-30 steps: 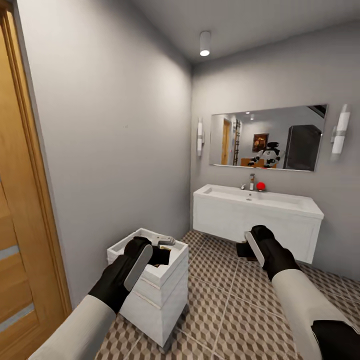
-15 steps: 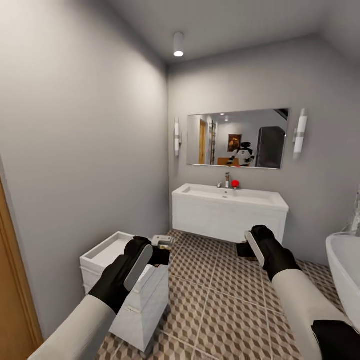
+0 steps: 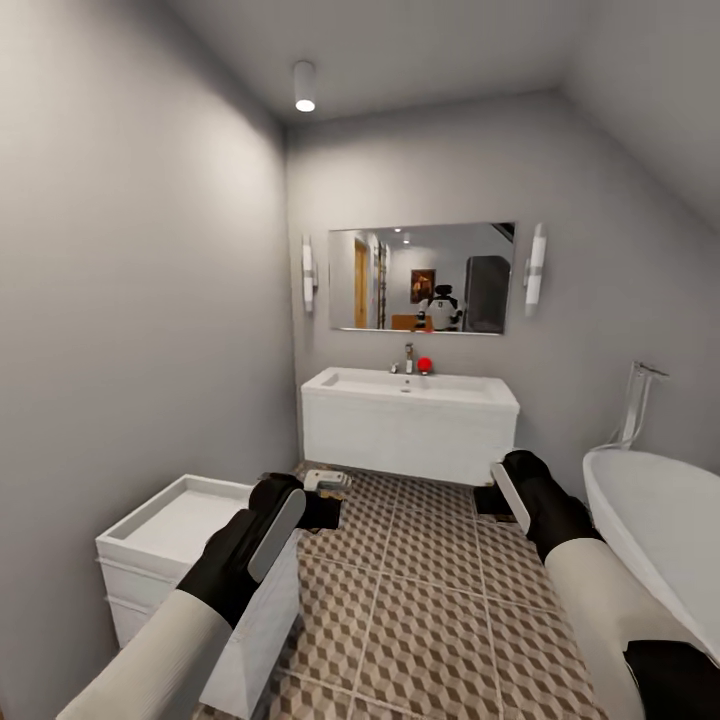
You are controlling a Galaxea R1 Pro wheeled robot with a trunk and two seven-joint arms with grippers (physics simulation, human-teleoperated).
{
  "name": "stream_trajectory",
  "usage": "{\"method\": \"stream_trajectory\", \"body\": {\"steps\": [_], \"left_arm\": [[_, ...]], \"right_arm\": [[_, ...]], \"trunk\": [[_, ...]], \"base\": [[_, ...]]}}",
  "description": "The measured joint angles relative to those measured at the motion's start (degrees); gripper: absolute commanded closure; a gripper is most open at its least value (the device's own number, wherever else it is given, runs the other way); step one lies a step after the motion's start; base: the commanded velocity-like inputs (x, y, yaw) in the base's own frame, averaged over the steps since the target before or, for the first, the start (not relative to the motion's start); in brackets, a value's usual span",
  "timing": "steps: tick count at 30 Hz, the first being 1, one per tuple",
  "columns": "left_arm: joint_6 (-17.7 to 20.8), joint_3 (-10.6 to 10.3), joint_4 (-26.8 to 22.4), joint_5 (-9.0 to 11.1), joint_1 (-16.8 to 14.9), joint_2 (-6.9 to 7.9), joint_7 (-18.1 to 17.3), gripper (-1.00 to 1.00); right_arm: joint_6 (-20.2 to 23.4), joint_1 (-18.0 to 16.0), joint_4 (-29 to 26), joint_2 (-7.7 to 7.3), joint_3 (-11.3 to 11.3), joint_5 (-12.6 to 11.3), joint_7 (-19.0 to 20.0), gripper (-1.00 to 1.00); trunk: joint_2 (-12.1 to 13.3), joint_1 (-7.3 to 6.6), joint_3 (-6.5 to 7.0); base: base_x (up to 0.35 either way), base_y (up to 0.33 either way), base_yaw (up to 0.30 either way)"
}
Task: Take the four mousetraps from the cabinet in the bathroom and place them on the bathroom floor. Make sure all four end up on the same floor surface, and ensure that at least two of them are either under or directly next to the same bathroom sink.
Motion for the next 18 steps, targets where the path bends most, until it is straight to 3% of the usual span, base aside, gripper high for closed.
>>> {"method": "stream_trajectory", "body": {"steps": [13,18], "left_arm": [[0.00,0.00,0.04,-0.01,0.00,0.00,0.02,1.00],[0.00,0.00,0.04,0.00,0.00,0.00,0.03,1.00]], "right_arm": [[0.00,0.00,0.00,0.00,0.00,0.00,0.00,1.00],[0.00,0.00,0.00,0.00,0.00,0.05,-0.14,1.00]], "trunk": [[0.00,0.00,0.00],[0.00,0.00,0.00]], "base": [[0.000,0.000,-0.295],[0.000,0.000,-0.132]]}}
